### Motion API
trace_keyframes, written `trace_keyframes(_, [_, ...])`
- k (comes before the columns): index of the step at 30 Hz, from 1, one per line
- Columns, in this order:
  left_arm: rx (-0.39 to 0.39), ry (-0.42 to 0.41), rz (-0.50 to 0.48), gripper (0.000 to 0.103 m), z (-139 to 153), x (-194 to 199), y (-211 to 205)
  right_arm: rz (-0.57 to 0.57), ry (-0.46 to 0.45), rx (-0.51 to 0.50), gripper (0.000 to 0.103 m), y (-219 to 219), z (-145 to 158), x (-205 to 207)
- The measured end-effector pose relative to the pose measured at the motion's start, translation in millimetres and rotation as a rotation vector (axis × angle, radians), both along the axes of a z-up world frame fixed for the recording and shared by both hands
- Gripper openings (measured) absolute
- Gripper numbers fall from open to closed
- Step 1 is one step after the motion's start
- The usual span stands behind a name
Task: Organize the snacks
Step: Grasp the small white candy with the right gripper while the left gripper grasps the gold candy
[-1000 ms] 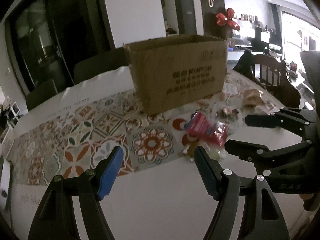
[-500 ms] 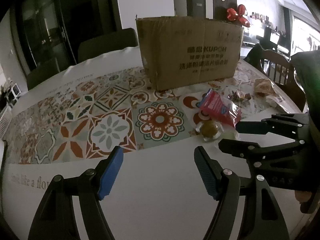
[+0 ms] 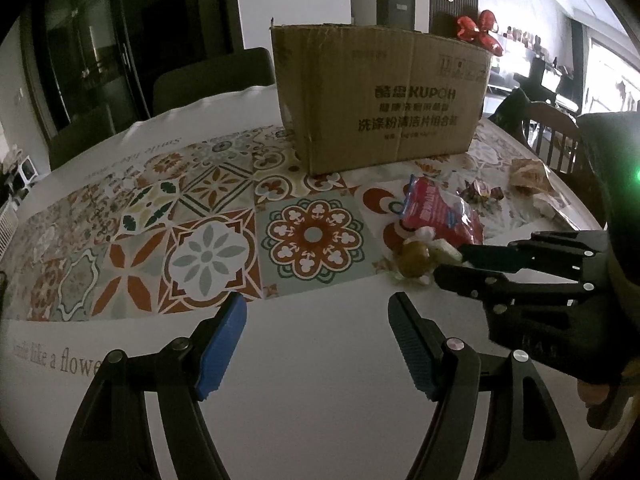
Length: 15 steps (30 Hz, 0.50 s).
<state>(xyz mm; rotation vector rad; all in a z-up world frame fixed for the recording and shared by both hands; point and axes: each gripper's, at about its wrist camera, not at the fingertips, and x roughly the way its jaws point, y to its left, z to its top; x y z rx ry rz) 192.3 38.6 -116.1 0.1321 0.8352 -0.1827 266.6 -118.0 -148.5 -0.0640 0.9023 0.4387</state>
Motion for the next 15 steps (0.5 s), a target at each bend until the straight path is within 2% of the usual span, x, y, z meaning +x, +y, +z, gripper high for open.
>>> trace_keyframes(4, [-0.008, 0.000, -0.011, 0.073, 0.4, 1.8, -4.4, 0.000, 0.007, 0.020, 0.014, -3.2, -0.9, 0.9])
trace_keyframes(10, [-0.030, 0.000, -0.037, 0.073, 0.3, 5.6, -11.3, -0.006, -0.010, 0.033, 0.013, -7.2, 0.2, -4.4])
trace_keyframes(15, [-0.036, -0.010, -0.105, 0.073, -0.8, 11.2, -23.0, -0.034, -0.040, 0.044, 0.013, -16.6, 10.2, -12.9])
